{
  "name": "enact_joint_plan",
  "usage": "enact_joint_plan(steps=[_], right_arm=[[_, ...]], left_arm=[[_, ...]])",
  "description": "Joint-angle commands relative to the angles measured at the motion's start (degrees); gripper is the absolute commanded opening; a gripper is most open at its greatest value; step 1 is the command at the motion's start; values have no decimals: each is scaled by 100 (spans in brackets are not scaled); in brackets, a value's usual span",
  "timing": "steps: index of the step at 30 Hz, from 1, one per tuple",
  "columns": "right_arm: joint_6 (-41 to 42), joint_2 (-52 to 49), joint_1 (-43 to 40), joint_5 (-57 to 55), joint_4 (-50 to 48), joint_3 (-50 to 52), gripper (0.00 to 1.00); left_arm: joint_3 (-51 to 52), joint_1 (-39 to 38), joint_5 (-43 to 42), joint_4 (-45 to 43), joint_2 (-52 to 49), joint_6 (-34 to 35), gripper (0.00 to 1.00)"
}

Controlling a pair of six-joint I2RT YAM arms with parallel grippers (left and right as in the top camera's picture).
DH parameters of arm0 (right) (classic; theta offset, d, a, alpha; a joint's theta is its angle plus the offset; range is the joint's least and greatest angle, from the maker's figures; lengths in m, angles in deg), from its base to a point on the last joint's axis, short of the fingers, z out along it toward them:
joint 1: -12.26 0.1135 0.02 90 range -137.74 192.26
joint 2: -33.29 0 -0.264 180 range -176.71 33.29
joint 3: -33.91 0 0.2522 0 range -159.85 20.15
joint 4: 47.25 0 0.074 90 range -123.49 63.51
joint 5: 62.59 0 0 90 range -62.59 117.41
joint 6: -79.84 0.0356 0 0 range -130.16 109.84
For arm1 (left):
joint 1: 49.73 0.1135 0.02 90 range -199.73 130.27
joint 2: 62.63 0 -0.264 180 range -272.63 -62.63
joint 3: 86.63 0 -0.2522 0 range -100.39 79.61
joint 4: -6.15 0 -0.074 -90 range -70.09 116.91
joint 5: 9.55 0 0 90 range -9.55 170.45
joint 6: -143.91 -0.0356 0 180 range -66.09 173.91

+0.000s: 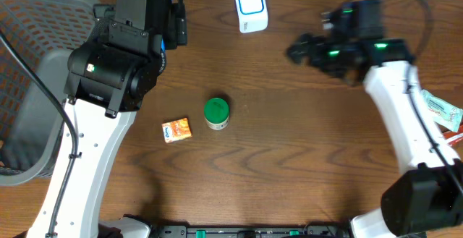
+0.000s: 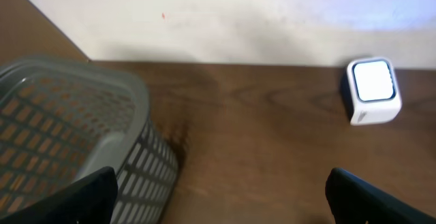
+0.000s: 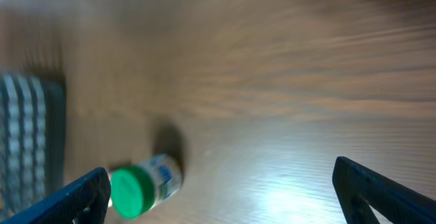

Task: Scan the item barcode
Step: 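Reach the right gripper to the green-capped bottle and grasp it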

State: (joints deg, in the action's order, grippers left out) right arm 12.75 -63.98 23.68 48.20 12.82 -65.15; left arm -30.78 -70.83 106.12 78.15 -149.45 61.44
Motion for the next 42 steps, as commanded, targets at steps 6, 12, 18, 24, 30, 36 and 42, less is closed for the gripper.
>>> enact_joint_plan(steps=[6, 12, 18, 24, 30, 36, 42], right_arm=[[251, -542, 1519, -706, -129, 26, 99], [343, -739, 1985, -861, -573, -9, 99], [538, -787, 2369, -1421, -804, -20, 99], [621, -1014, 2815, -1985, -929, -105, 99], [551, -1685, 3099, -1985, -520, -798, 99], [487, -2291, 3257, -2236, 391, -1729, 99], [518, -2472, 3307, -2221, 918, -1934, 99]], left_arm=[[-48, 26, 57, 717, 702, 1126, 98], [-48, 26, 101, 901, 1405, 1132, 98], [-46, 26, 549, 1045, 2059, 1620, 98], [26, 26, 555, 1464, 2420, 1705, 98], [363, 26, 973, 1639, 2581, 1921, 98], [632, 26, 997, 1637, 2594, 1919, 98], [721, 26, 994, 1637, 2594, 1943, 98]])
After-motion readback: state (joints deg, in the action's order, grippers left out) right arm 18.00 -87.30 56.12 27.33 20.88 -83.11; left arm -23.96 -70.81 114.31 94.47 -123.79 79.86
